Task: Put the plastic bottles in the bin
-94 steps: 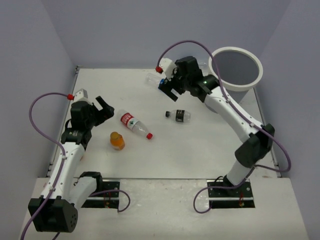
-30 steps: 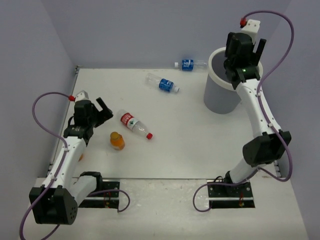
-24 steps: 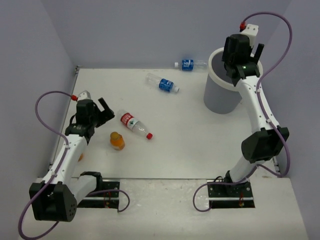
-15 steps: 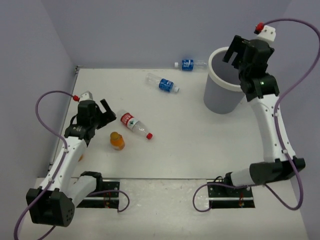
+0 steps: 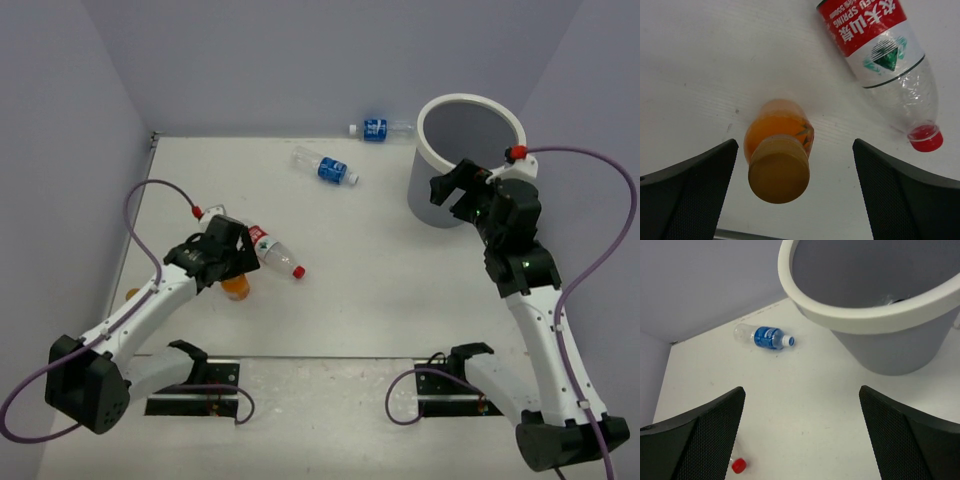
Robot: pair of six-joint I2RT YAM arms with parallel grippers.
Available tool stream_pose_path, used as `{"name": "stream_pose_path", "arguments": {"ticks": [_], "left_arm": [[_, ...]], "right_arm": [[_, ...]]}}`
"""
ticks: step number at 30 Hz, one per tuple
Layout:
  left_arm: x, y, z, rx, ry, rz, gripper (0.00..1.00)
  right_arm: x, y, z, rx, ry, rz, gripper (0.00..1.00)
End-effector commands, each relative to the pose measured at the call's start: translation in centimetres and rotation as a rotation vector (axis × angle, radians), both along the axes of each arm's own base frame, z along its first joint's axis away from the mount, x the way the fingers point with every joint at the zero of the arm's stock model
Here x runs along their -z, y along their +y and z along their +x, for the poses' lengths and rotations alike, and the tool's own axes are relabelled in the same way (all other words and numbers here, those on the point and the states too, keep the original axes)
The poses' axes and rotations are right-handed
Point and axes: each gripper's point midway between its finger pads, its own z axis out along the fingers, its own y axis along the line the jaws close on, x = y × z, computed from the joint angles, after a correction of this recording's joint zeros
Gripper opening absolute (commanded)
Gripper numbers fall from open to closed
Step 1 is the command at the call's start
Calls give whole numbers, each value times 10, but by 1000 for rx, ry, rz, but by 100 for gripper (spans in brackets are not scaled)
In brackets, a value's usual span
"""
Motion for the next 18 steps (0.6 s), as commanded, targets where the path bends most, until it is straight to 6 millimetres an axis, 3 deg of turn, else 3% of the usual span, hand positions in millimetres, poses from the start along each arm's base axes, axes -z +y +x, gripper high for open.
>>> {"name": "stream_pose_path", "arguments": {"ticks": [1, 7, 10, 11, 14, 18], "left_arm": [[11, 12, -13, -64, 38, 100, 100], [27, 13, -21, -78, 86, 125, 98], [31, 11, -22, -72, 94, 124, 85], [31, 11, -22, -72, 91, 121, 75], [31, 6, -21, -61, 69, 91, 63], [29, 5, -21, -54, 61, 79, 57]], "right_arm": [[-6, 15, -6, -57, -59, 70, 99], [14, 15, -11, -55, -24, 67, 99], [20, 15, -16, -58, -15, 70, 99], [23, 14, -18, -59, -8, 66, 99], [31, 10, -25, -44, -3, 61, 99], [39, 4, -32, -10, 8, 61, 99]]}}
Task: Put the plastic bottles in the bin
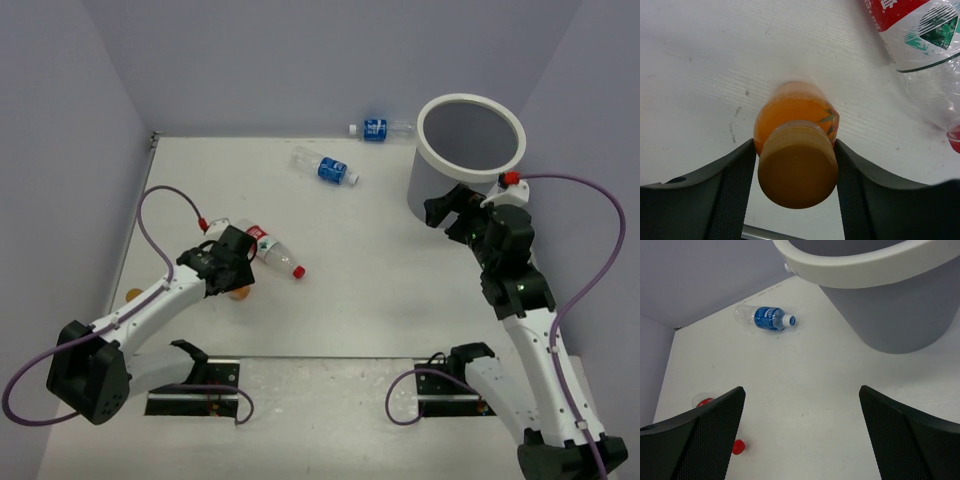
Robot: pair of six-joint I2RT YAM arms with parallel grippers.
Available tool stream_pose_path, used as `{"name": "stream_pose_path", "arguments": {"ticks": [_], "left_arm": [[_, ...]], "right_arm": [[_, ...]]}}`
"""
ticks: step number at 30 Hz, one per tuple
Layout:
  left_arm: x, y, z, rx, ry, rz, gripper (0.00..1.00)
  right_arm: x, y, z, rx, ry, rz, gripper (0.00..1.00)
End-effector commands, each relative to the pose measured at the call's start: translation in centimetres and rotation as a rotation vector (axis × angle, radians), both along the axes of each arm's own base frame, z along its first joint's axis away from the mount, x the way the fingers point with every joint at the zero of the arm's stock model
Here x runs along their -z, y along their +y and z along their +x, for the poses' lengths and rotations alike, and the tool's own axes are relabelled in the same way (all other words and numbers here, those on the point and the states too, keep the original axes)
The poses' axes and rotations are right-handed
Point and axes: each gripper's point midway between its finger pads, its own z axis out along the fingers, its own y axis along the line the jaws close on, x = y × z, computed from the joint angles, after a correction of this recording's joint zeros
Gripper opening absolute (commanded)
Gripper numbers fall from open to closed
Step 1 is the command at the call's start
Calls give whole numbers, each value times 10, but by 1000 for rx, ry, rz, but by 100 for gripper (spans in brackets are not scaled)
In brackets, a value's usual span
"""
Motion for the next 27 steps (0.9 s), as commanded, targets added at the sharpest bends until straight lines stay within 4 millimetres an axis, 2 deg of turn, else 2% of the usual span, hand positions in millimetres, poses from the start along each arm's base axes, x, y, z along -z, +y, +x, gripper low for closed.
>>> {"name": "stream_pose_path", "arguments": {"ticks": [1, 6, 8, 11, 12, 15, 16, 18, 19, 20, 22, 23, 25, 27], "left_arm": [[-4, -2, 2, -13, -40, -21, 54], [-7, -3, -1, -1, -49, -37, 34], [-12, -8, -4, 23, -58, -75, 23], [-24, -11, -6, 37, -101, -119, 3], [-29, -12, -6, 41, -117, -134, 0], [-60, -23, -6, 101, -201, -224, 0], [-68, -29, -8, 138, -215, -255, 0], [-97, -44, -8, 221, -291, -337, 0], [-106, -45, -9, 234, -319, -354, 0], [-122, -57, -11, 308, -359, -409, 0], [-159, -85, -21, 491, -465, -544, 0], [-174, -97, -27, 580, -509, -600, 0], [-190, -118, -37, 722, -540, -689, 0], [-204, -141, -47, 871, -552, -787, 0]], "right_arm": [[-1, -6, -9, 39, -15, 18, 99], [6, -7, -16, 28, 0, 5, 99], [8, -2, -18, 0, -2, 3, 99], [11, 7, -19, -60, -3, 1, 99], [11, 11, -20, -89, -4, 3, 99], [7, 33, -23, -240, -44, -15, 99], [4, 49, -29, -343, -64, -6, 99], [1, 79, -45, -578, -109, -17, 99], [2, 83, -46, -614, -116, -37, 99], [1, 92, -50, -686, -144, -46, 99], [0, 121, -75, -932, -205, -60, 99], [2, 130, -79, -984, -223, -87, 99], [5, 149, -90, -1078, -251, -150, 99], [8, 178, -111, -1243, -300, -213, 99]]}}
